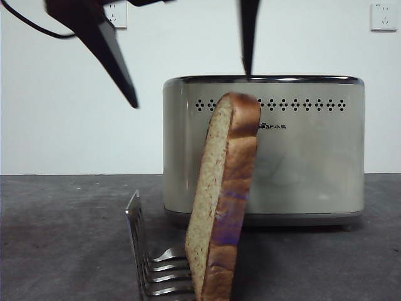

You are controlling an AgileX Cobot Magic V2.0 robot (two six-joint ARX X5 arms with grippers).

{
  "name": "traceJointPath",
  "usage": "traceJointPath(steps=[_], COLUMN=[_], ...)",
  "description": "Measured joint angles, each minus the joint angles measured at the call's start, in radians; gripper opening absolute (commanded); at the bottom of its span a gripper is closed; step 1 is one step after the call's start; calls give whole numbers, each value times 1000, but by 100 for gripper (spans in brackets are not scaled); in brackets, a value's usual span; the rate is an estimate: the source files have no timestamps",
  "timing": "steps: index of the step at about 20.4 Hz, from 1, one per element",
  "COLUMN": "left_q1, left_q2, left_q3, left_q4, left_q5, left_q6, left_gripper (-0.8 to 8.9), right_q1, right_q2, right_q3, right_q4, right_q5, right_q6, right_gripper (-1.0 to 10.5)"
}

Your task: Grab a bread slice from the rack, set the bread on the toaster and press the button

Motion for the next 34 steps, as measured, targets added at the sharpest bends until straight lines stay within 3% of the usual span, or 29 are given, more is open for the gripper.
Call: traceJointPath(steps=[12, 20, 25, 34], left_q1=[-14, 0, 0, 0], left_q2=[50, 66, 66, 66], left_q3=[0, 0, 0, 0], left_q4=[3, -11, -11, -50], left_q5=[-54, -59, -59, -111], left_q6=[5, 12, 12, 12], left_gripper=[497, 166, 52, -7], right_q1=[0, 0, 0, 0], right_q2=[0, 0, 0, 0], right_q3=[0, 0, 0, 0], right_q4=[0, -31, -37, -39], right_q5=[0, 0, 0, 0], right_q6=[-3, -3, -3, -3], right_gripper=[1, 1, 1, 1])
